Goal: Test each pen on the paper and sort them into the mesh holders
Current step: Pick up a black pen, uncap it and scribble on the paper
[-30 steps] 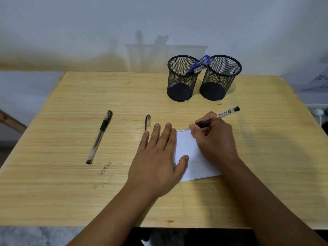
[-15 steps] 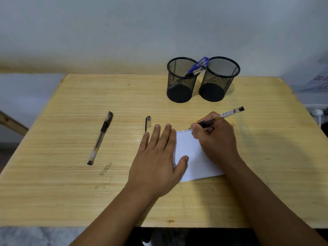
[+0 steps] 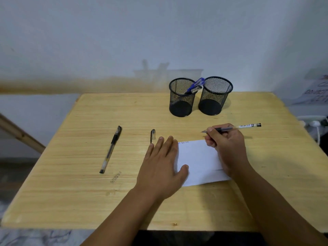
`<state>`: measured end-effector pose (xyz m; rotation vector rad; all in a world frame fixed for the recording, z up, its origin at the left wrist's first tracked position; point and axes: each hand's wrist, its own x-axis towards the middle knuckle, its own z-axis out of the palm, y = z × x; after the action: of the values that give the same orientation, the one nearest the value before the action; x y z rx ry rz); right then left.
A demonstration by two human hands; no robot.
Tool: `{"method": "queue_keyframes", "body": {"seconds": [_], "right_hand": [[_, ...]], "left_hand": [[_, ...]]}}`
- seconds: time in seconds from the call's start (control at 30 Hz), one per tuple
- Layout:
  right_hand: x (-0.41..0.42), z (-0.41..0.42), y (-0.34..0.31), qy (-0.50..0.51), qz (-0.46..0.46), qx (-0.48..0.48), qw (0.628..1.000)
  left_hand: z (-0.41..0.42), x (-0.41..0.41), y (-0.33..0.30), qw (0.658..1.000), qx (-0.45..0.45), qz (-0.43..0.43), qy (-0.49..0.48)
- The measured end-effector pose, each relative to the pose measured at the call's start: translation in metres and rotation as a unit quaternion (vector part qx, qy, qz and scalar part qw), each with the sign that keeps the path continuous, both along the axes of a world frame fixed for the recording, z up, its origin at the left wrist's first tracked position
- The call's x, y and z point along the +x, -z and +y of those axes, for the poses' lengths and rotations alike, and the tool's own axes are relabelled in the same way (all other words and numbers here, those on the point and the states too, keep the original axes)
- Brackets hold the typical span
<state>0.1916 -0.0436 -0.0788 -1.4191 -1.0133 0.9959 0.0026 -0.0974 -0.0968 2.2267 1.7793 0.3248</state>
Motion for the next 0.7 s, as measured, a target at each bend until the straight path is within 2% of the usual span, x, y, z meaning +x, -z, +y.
{"method": "queue_keyframes", "body": {"seconds": [0.17,0.27,0.33,0.47,0.57,0.63,0.7], "right_hand": [[0.004,-0.019,-0.006,-0.003,-0.011,-0.013,1.0],[0.005,-0.031,-0.011,-0.016,0.007,-0.022,1.0],[0.004,-0.038,-0.015,-0.023,0.011,-0.026,0.999],[0.002,-0.05,-0.02,-0.03,0.021,-0.03,0.999],[0.003,-0.055,-0.024,-0.034,0.02,-0.027,0.999],[0.005,-0.056,-0.028,-0.036,0.017,-0.023,0.999],[0.007,-0.057,-0.032,-0.036,0.015,-0.018,0.999]], "left_hand": [[-0.003,-0.01,-0.015,0.99,0.034,-0.133,-0.023],[0.008,-0.022,-0.018,0.98,0.083,-0.171,-0.059],[0.027,-0.036,-0.013,0.98,0.101,-0.155,-0.073],[0.056,-0.057,-0.016,0.992,0.1,-0.039,-0.068],[0.067,-0.066,-0.025,0.999,0.036,0.028,-0.007],[0.072,-0.071,-0.026,0.998,0.02,0.038,0.035],[0.076,-0.078,-0.026,0.999,0.024,0.028,0.024]]}}
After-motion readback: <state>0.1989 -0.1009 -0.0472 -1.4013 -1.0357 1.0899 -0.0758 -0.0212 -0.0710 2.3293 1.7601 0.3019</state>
